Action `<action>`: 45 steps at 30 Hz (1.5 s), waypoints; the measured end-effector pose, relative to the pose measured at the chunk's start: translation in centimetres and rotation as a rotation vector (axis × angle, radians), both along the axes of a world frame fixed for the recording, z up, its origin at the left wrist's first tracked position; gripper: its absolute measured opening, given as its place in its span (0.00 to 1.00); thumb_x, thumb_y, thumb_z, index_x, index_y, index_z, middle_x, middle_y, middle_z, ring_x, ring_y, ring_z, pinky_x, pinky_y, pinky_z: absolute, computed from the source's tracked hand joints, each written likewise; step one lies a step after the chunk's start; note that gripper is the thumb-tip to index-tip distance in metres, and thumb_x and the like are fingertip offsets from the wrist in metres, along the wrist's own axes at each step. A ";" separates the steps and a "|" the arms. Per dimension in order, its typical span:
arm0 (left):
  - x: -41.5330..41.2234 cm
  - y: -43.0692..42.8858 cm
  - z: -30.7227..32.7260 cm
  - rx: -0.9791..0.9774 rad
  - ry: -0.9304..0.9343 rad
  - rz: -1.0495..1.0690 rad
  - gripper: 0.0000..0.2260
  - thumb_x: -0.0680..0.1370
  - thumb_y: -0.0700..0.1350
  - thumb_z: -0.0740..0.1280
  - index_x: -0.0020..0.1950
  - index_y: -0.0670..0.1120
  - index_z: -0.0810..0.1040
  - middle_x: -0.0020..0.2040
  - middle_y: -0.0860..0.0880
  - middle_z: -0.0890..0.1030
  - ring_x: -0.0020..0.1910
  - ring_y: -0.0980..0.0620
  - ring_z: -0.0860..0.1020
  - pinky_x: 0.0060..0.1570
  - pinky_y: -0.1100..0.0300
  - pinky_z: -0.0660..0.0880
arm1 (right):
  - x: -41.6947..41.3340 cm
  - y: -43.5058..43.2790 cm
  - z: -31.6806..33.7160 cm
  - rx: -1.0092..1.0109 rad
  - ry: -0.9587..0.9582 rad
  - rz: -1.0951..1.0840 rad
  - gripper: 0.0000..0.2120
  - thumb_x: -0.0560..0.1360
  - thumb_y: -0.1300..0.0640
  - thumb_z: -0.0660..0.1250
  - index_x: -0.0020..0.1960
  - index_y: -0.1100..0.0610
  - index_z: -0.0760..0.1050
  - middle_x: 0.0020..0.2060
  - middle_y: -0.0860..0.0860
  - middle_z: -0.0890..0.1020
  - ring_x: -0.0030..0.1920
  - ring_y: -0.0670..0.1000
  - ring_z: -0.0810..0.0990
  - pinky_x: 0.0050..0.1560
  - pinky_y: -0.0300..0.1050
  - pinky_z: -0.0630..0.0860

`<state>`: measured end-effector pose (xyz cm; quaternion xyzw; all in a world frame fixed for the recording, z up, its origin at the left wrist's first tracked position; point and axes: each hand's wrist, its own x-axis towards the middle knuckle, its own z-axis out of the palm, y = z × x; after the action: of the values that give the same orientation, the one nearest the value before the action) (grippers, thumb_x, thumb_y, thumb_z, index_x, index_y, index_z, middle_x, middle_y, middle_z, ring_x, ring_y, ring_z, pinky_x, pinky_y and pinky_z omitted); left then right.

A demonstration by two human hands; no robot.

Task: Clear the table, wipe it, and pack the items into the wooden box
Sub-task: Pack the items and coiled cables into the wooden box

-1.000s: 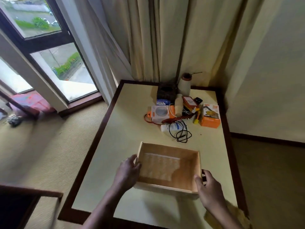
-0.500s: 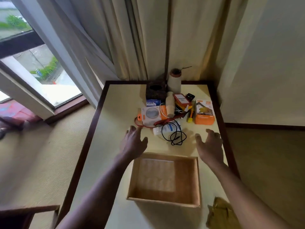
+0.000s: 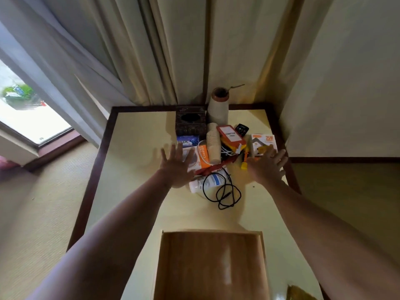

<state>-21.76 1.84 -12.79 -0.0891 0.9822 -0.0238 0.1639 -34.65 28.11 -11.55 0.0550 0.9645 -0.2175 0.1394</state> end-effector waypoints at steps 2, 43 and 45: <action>-0.1 0.0 -0.5 -0.040 0.004 -0.019 0.39 0.81 0.69 0.47 0.83 0.51 0.34 0.82 0.39 0.31 0.81 0.34 0.35 0.75 0.28 0.40 | -0.2 0.1 -1.0 0.005 0.005 0.000 0.44 0.77 0.35 0.61 0.81 0.57 0.45 0.81 0.61 0.44 0.81 0.66 0.43 0.74 0.72 0.54; 16.5 13.8 15.2 0.209 -0.295 0.102 0.13 0.74 0.57 0.71 0.48 0.49 0.77 0.45 0.49 0.82 0.47 0.46 0.82 0.53 0.49 0.81 | 31.7 7.7 11.4 0.180 0.174 0.599 0.32 0.77 0.30 0.46 0.72 0.44 0.69 0.69 0.47 0.72 0.62 0.53 0.72 0.52 0.46 0.77; 16.0 14.3 13.7 0.155 -0.328 0.069 0.14 0.75 0.55 0.68 0.55 0.49 0.78 0.48 0.47 0.82 0.47 0.43 0.82 0.53 0.45 0.81 | 31.8 7.2 10.2 0.193 0.169 0.609 0.31 0.78 0.30 0.47 0.73 0.45 0.70 0.71 0.48 0.71 0.64 0.55 0.72 0.53 0.48 0.79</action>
<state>-5.80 16.18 0.94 -0.1046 0.9375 0.0433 0.3291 -2.83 35.31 -1.31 -0.2409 0.9610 -0.0771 0.1117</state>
